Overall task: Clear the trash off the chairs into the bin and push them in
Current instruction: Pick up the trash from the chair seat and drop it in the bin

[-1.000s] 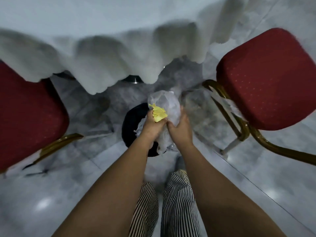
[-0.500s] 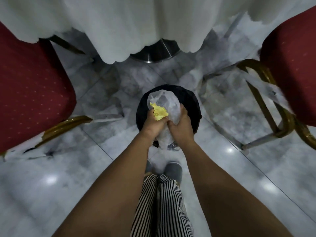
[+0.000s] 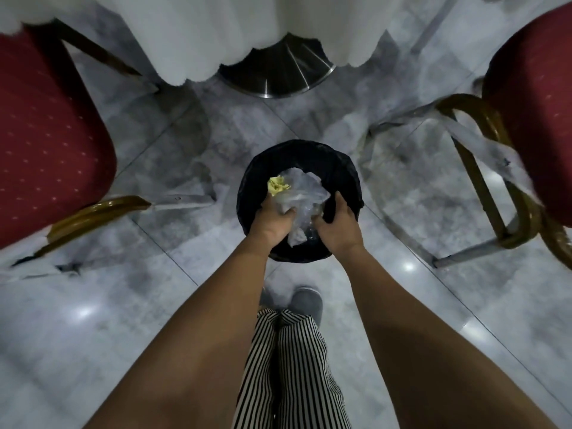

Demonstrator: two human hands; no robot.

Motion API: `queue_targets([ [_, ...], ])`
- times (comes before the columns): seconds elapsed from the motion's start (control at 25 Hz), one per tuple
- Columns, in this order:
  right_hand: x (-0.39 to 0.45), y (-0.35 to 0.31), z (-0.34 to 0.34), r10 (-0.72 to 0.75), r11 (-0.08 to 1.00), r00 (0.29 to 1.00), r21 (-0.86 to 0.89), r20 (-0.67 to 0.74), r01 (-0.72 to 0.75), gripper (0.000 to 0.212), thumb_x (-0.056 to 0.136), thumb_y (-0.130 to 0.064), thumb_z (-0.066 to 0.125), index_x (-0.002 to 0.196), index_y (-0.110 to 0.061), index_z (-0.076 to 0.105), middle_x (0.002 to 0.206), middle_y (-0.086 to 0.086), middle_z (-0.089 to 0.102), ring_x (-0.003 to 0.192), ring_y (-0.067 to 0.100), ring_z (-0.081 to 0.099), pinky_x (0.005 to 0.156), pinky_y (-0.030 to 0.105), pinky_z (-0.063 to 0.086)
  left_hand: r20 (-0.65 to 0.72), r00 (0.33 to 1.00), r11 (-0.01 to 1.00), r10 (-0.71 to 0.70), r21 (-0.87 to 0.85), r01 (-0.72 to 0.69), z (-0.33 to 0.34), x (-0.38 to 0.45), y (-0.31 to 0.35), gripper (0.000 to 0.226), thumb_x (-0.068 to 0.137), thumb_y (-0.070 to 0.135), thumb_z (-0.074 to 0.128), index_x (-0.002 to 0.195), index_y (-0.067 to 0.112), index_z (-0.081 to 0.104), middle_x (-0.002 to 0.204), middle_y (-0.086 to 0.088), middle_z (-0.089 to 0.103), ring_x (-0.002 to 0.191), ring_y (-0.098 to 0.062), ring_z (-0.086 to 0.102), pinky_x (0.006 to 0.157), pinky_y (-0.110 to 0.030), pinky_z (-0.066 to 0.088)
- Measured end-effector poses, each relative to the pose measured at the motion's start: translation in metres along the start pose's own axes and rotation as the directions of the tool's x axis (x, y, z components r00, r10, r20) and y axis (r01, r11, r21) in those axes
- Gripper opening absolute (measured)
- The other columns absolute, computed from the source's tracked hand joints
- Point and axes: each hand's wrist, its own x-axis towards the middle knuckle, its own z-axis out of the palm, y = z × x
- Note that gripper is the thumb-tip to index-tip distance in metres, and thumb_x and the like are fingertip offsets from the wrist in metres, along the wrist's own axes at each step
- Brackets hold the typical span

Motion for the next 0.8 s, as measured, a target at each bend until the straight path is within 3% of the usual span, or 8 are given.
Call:
queue_targets([
  [0.16, -0.033, -0.011, -0.016, -0.04, 0.994, 0.999, -0.098, 0.004, 0.04, 0.074, 0.096, -0.034, 0.054, 0.157, -0.019, 0.016, 0.162, 0.006, 0.027, 0.147, 0.028, 0.028, 0.116, 0.043, 0.031, -0.064, 0.996, 0.978, 0.066, 0.2, -0.052, -0.014, -0.028, -0.001, 0.069, 0.1, 0.042, 0.043, 0.156, 0.014, 0.016, 0.157, -0.016, 0.032, 0.143, -0.033, 0.033, 0.116, -0.042, 0.03],
  [0.32, -0.09, -0.035, -0.042, -0.12, 0.956, 0.993, -0.267, 0.019, 0.121, 0.07, 0.098, -0.035, 0.049, 0.157, -0.014, 0.018, 0.162, 0.009, 0.025, 0.148, 0.027, 0.026, 0.117, 0.042, 0.029, -0.094, 0.986, 0.887, 0.135, 0.456, -0.078, -0.045, -0.087, 0.01, 0.064, 0.103, 0.045, 0.03, 0.157, 0.017, 0.01, 0.164, -0.012, 0.016, 0.151, -0.03, 0.011, 0.122, -0.047, 0.011],
  [0.52, -0.189, -0.096, -0.08, -0.27, 0.859, 0.961, -0.434, 0.066, 0.271, 0.071, 0.101, -0.04, 0.045, 0.158, -0.015, 0.012, 0.165, 0.006, 0.014, 0.151, 0.025, 0.016, 0.121, 0.039, 0.019, -0.179, 0.951, 0.847, 0.251, 0.517, -0.127, -0.116, -0.198, 0.018, 0.064, 0.103, 0.047, 0.027, 0.157, 0.017, 0.012, 0.165, -0.012, 0.012, 0.153, -0.028, 0.001, 0.123, -0.046, 0.005],
  [0.8, -0.319, -0.177, -0.082, -0.477, 0.747, 0.875, -0.483, 0.089, 0.456, 0.068, 0.101, -0.043, 0.043, 0.156, -0.012, 0.018, 0.164, 0.009, 0.02, 0.15, 0.027, 0.021, 0.119, 0.043, 0.024, -0.285, 0.904, 0.835, 0.317, 0.535, -0.124, -0.206, -0.334, -0.013, 0.065, 0.102, 0.051, 0.024, 0.158, 0.019, 0.012, 0.166, -0.008, 0.008, 0.153, -0.025, 0.0, 0.123, -0.046, 0.003],
])
